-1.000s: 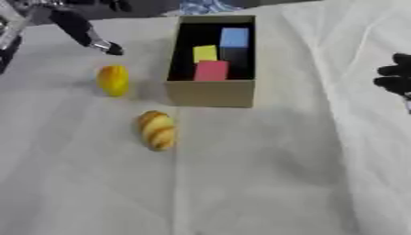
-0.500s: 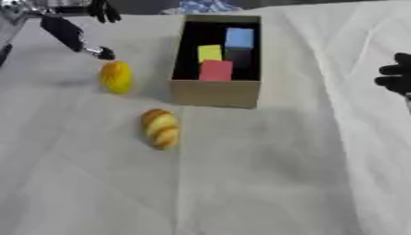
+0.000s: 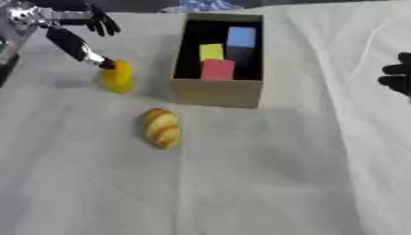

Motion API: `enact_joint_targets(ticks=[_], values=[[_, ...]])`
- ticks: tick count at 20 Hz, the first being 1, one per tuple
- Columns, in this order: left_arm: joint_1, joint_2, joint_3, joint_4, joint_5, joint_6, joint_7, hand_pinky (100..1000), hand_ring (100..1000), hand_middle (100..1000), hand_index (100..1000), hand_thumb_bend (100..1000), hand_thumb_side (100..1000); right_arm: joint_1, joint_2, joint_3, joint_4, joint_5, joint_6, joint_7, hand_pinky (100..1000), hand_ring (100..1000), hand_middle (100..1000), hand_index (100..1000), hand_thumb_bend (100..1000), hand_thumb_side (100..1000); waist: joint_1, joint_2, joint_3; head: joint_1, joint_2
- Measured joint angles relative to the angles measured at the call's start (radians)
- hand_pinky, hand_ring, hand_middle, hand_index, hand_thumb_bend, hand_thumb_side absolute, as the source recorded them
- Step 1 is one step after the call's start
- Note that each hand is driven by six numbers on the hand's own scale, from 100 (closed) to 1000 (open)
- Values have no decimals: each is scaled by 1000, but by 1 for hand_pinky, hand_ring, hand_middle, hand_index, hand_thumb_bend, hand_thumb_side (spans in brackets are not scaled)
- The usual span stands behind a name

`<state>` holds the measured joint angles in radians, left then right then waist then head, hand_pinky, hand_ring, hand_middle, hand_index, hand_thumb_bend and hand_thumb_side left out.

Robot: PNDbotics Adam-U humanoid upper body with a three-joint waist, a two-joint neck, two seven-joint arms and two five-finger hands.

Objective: Pick up objects on the table and place them in the box.

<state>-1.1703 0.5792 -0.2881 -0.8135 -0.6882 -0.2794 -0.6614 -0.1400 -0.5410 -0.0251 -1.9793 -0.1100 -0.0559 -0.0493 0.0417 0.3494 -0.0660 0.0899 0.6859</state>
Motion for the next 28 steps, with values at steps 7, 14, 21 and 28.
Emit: enact_joint_targets(ticks=[7, 14, 21, 28], values=[[1, -25, 12, 42, -26, -17, -9, 817, 766, 742, 860, 634, 520, -1, 1, 0, 0, 0, 0, 0, 881, 775, 745, 879, 100, 719, 0, 4, -3, 8, 1], [1, -43, 18, 63, -41, -43, 5, 793, 714, 664, 817, 638, 490, -4, 1, 0, 0, 0, 1, -1, 882, 774, 744, 879, 100, 722, 6, 8, -9, 14, 1], [1, -52, 22, 81, -74, -51, 19, 758, 650, 599, 750, 492, 471, -6, 3, -1, 0, 0, 2, -2, 882, 774, 744, 879, 100, 721, 13, 10, -15, 15, 9], [1, -56, 23, 85, -77, -53, 24, 741, 616, 564, 712, 303, 411, -6, 7, -6, 0, 0, 2, -5, 882, 774, 744, 878, 100, 719, 16, 10, -15, 15, 13]])
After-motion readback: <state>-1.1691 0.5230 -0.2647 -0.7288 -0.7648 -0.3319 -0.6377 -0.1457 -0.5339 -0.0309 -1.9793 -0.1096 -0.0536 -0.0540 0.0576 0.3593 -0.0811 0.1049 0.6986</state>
